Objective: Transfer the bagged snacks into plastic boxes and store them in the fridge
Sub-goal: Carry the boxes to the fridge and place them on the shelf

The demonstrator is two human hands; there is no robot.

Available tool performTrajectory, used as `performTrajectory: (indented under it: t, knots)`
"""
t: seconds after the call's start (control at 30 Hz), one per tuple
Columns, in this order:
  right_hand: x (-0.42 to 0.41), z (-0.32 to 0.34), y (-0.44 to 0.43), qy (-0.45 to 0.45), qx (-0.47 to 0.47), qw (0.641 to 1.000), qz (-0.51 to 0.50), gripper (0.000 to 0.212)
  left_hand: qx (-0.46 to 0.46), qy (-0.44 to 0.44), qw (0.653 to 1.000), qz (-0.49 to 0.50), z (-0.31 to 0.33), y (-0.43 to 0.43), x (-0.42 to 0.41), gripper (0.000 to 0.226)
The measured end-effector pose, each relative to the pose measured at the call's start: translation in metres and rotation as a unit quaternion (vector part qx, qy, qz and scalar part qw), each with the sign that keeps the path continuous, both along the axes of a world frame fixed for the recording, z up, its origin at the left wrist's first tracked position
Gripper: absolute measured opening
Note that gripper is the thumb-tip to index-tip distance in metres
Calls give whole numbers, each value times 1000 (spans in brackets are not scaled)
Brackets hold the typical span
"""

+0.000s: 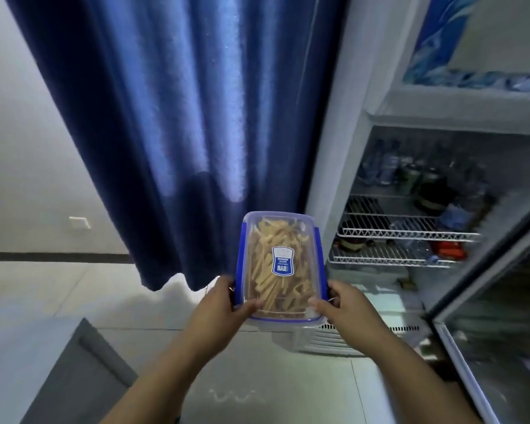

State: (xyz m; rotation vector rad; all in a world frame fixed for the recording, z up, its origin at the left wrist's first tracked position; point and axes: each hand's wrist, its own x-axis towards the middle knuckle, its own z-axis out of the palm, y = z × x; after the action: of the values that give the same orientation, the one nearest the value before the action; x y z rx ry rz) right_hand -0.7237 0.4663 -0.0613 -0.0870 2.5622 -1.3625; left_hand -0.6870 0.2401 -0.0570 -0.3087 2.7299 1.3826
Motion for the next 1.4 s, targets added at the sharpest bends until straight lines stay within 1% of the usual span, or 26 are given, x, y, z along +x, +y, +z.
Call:
performTrajectory:
  t: [0.07,0.2,0.37,0.53,0.63,0.7,0.83,0.9,0.97,1.0,1.07,1.13,1.17,1.27,1.4]
  knots:
    - [-10,-4,23,-5,11,999,-34,15,-15,-13,999,-30,-4,21,-25,37]
    - [-34,-12,73,-11,23,996,-81,11,-2,-27,996,-89,-15,70,-73,37]
    - [-82,-24,138,-18,61,992,-105,12,20,-45,991,-127,-32,137,-134,32]
    - [-153,-25,194,-32,87,991,-92,11,23,-73,991,-114,-41,201,-202,29]
    - [-193,-26,217,-43,85,992,-82,18,16,-80,991,-103,-46,227,-237,27]
    - [-221,-28,230,-43,92,992,-70,19,17,-83,992,-94,-48,243,-259,25]
    - [-263,-35,245,-51,108,992,-46,24,22,-91,993,-73,-51,260,-292,35]
    - [-276,-39,248,-56,120,991,-25,24,24,-95,993,-71,-53,264,-302,28]
    - [-284,-44,250,-65,98,993,-6,23,14,-94,993,-65,-55,267,-308,23]
    - [-287,-45,250,-65,77,995,5,26,2,-88,994,-63,-56,267,-311,24]
    - [-294,-46,249,-58,60,996,26,41,-23,-73,995,-59,-57,266,-318,35]
    - [-303,-47,247,-36,93,994,48,62,-20,-63,996,-54,-56,265,-323,38]
    - [-308,-45,245,-31,113,991,58,69,-17,-61,997,-51,-55,265,-325,34]
    - [-323,-46,238,-33,170,982,75,74,-14,-52,997,-52,-50,264,-328,11]
    - [-343,-54,230,-33,193,978,75,74,-29,-33,997,-60,-44,258,-325,21]
